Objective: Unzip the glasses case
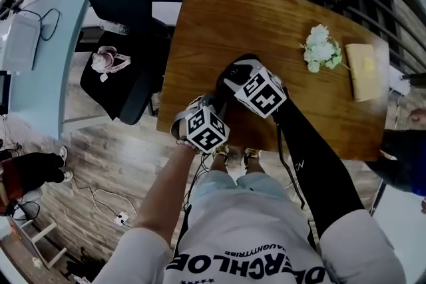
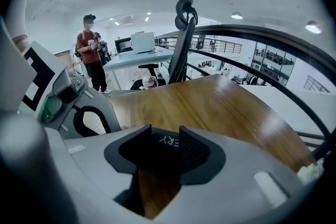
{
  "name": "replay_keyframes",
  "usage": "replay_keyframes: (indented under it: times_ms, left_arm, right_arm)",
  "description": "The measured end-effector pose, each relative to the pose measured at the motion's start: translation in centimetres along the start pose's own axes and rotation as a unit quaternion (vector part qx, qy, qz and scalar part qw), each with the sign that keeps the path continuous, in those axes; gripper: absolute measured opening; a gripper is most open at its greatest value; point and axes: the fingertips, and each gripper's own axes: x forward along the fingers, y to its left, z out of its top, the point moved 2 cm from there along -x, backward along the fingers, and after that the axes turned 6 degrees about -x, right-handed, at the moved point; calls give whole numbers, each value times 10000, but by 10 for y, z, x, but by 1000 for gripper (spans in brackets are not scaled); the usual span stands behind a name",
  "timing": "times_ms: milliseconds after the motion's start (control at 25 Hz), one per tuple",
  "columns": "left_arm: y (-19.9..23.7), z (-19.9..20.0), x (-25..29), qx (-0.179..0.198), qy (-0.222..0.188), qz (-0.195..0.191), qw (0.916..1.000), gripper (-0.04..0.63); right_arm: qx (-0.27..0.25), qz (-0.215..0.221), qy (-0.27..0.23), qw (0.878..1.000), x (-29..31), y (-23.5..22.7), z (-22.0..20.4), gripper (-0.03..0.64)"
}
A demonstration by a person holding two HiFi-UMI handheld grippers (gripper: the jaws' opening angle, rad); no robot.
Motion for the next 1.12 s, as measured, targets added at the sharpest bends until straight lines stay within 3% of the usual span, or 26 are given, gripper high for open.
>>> replay_keyframes:
  times_ms: [280,440,600,720,800,920,1120]
  left_arm:
    - [-4,-2,2,-187,-115,-180,9996,123]
    - [14,-5,-23,-600,-404,-343,9968,207]
    - [66,0,-39,-974,-716,-2,9927,201]
    - [103,6,-17,-829,-503,260,9949,172]
    - [111,11,7,-575,-257,98,9980,169]
    - [98,22,30,-251,-25,-466,9986,178]
    - [68,51,23,-138,-278,-1257,9916,230]
  right_arm:
    - [-3,43,1,10000,-4,0,-4,193]
    - [848,-225,-467,9950,-29,-9,-10,209]
    - [2296,-786,-1039,9645,-60,-24,-30,229]
    - [3108,-947,-1184,9383,-66,-25,-46,252]
    - [3345,-966,-1145,9304,-63,-20,-54,255]
    - [3570,-979,-1127,9221,-57,-13,-61,259]
    - [3845,-1060,-1261,9083,-56,-14,-64,281]
